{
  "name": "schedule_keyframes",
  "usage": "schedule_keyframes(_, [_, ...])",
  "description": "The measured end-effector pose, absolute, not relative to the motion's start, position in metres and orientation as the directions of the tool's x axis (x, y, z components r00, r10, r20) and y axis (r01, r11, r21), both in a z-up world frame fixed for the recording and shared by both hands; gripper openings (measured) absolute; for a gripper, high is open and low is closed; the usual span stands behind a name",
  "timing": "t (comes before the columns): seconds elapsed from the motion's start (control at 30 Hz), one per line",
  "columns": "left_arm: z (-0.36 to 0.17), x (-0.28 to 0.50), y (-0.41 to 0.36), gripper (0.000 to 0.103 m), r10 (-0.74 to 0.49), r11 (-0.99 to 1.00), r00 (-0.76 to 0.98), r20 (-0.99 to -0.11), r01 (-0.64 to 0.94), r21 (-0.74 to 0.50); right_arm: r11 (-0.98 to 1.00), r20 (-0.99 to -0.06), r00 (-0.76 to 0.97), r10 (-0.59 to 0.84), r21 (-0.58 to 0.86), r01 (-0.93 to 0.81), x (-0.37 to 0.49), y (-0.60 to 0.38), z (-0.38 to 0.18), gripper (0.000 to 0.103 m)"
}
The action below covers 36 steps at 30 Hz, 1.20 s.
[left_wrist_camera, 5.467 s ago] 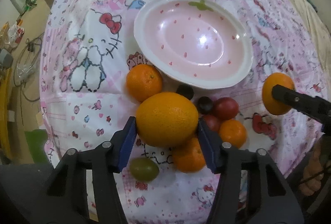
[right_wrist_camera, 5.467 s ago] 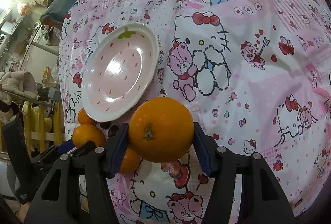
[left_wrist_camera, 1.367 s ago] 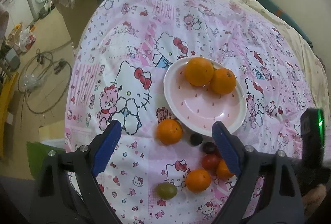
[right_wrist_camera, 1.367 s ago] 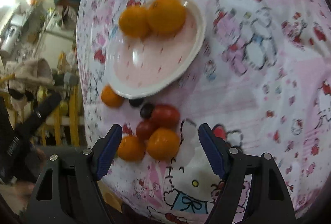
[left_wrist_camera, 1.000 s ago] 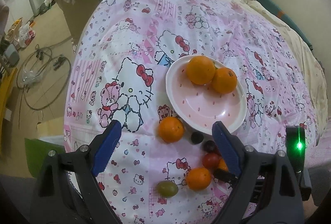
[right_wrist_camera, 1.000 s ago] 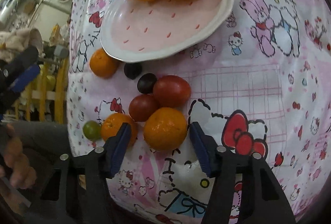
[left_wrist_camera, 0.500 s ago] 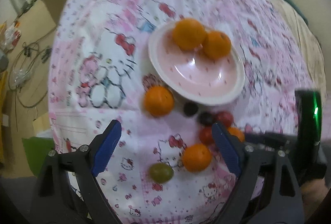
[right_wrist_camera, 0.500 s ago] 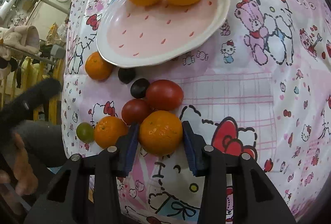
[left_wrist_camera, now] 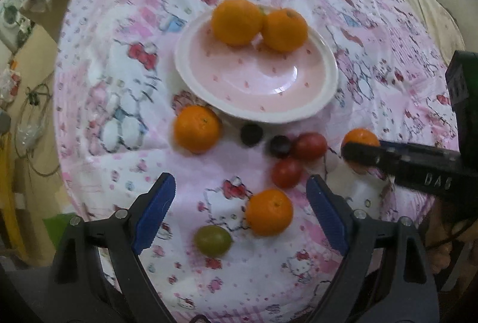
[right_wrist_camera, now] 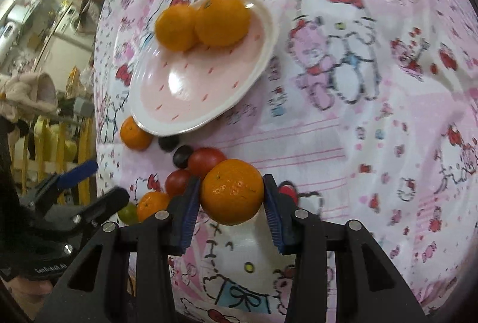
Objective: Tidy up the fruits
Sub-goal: 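Grasp a mandarin with the right gripper while the left gripper grasps another mandarin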
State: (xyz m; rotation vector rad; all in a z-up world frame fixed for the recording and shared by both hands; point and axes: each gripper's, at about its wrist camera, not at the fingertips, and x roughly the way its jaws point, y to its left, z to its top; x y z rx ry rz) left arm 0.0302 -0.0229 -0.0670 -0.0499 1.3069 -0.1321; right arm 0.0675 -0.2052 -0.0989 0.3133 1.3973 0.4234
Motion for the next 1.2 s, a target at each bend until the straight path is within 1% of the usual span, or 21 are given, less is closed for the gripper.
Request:
schedule_keyframes(0.07, [-0.076,0.030,-0.032,0.087,-0.130,0.989,0.198,-0.972,0.098,-0.113,0.888,-0.878,0.129,0.461,0.453,-0.084,0.068,-0.212,-0.099,0.043])
schedule_keyframes(0.2, [-0.086,0.026,-0.047,0.086,-0.118,0.983,0.150,-0.982,0.157,-0.094,0.886,-0.874,0.145,0.463,0.459,-0.061,0.068,-0.223,-0.097,0.043])
schedule_keyframes(0.27, [-0.088,0.026,-0.051,0.083,-0.094,0.982,0.150,-0.984,0.177,-0.067,0.885,-0.873,0.150,0.465,0.462,-0.057,0.067,-0.228,-0.095,0.043])
schedule_keyframes(0.3, [-0.090,0.027,-0.053,0.078,-0.082,0.982,0.149,-0.985,0.183,-0.054,0.884,-0.871,0.154,0.466,0.464,-0.054,0.067,-0.229,-0.094,0.043])
schedule_keyframes(0.33, [-0.091,0.026,-0.053,0.071,-0.077,0.981,0.146,-0.986,0.186,-0.049,0.885,-0.871,0.156,0.466,0.464,-0.051,0.068,-0.230,-0.093,0.043])
schedule_keyframes(0.4, [-0.096,0.027,-0.056,0.064,-0.081,0.980,0.125,-0.989,0.190,-0.057,0.883,-0.869,0.160,0.468,0.467,-0.046,0.069,-0.231,-0.092,0.043])
schedule_keyframes(0.47, [-0.100,0.028,-0.058,0.060,-0.097,0.978,0.105,-0.990,0.193,-0.075,0.881,-0.867,0.164,0.472,0.470,-0.049,0.069,-0.231,-0.090,0.043])
schedule_keyframes(0.5, [-0.101,0.028,-0.059,0.052,-0.091,0.978,0.102,-0.991,0.198,-0.070,0.881,-0.867,0.164,0.472,0.470,-0.049,0.069,-0.231,-0.090,0.043])
schedule_keyframes(0.53, [-0.101,0.028,-0.059,0.039,-0.084,0.978,0.102,-0.991,0.201,-0.062,0.881,-0.866,0.166,0.472,0.470,-0.051,0.069,-0.231,-0.089,0.043])
schedule_keyframes(0.7, [-0.099,0.024,-0.069,0.037,-0.073,0.972,0.120,-0.990,0.229,-0.044,0.874,-0.857,0.173,0.484,0.482,-0.058,0.071,-0.228,-0.084,0.043])
schedule_keyframes(0.9, [-0.076,0.020,-0.067,0.037,-0.131,0.973,0.164,-0.978,0.209,-0.095,0.870,-0.852,0.181,0.492,0.489,-0.060,0.071,-0.230,-0.080,0.043])
schedule_keyframes(1.03, [-0.049,0.030,-0.050,0.037,-0.152,0.982,0.246,-0.957,0.151,-0.117,0.862,-0.840,0.204,0.503,0.505,-0.042,0.074,-0.239,-0.074,0.043])
schedule_keyframes(1.07, [-0.043,0.035,-0.043,0.037,-0.149,0.985,0.270,-0.951,0.128,-0.118,0.836,-0.810,0.220,0.543,0.548,-0.043,0.077,-0.242,-0.069,0.043])
schedule_keyframes(1.1, [-0.038,0.040,-0.036,0.037,-0.146,0.987,0.292,-0.945,0.107,-0.120,0.836,-0.810,0.220,0.543,0.548,-0.043,0.077,-0.242,-0.069,0.043])
schedule_keyframes(1.2, [-0.028,0.058,-0.016,0.037,-0.151,0.988,0.346,-0.926,0.040,-0.146,0.805,-0.773,0.246,0.585,0.590,-0.060,0.086,-0.243,-0.059,0.043])
